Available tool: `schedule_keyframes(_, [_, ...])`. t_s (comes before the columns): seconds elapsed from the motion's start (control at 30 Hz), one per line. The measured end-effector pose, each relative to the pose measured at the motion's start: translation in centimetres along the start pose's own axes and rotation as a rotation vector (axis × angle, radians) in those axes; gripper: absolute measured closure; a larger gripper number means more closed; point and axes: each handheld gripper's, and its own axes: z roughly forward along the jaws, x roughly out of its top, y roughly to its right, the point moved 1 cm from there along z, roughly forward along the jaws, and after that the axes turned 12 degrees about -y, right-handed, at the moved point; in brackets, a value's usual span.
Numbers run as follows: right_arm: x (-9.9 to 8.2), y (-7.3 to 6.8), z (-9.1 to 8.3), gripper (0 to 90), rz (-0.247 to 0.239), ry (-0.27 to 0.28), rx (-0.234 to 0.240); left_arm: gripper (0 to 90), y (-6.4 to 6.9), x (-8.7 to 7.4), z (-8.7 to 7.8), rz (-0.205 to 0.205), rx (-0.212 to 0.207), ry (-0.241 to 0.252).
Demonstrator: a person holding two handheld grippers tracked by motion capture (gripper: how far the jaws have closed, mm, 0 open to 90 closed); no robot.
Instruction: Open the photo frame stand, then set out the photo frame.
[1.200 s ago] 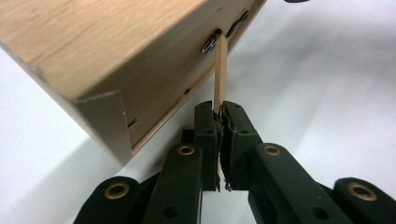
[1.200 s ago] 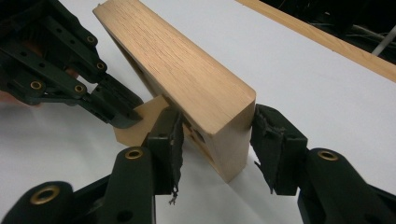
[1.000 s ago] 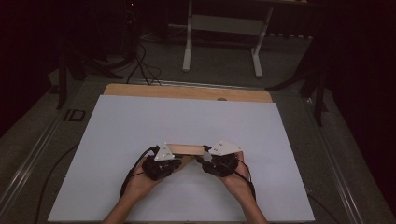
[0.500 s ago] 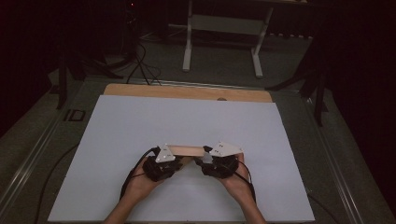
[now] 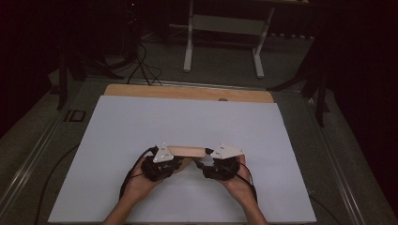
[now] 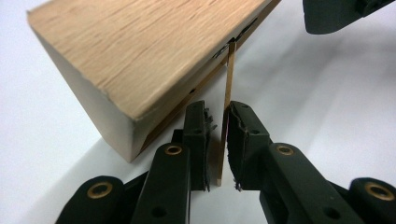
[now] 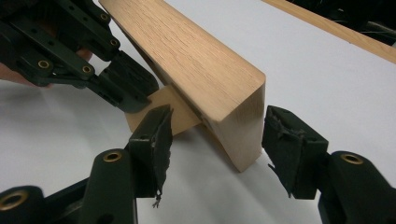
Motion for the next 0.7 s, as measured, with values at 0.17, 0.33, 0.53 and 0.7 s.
schedule_keyframes(0.17, [-0.2, 0.0, 0.0, 42.0, 0.0, -0.004, 0.011, 77.7, 0.1, -0.1, -0.2, 0.004, 0.012, -0.001])
schedule_keyframes(0.33, [-0.4, 0.3, 0.0, 41.1, -0.004, -0.014, 0.022, 77.6, 0.0, -0.2, -0.5, 0.002, 0.013, 0.002])
schedule_keyframes(0.53, [-0.9, 0.9, -0.2, 42.4, 0.004, -0.034, 0.042, 77.6, -0.1, -0.4, -0.8, -0.002, 0.022, 0.007])
schedule_keyframes(0.7, [-1.1, 1.2, -0.4, 43.9, 0.001, -0.046, 0.064, 80.0, -0.2, -0.5, -1.0, -0.009, 0.036, 0.01])
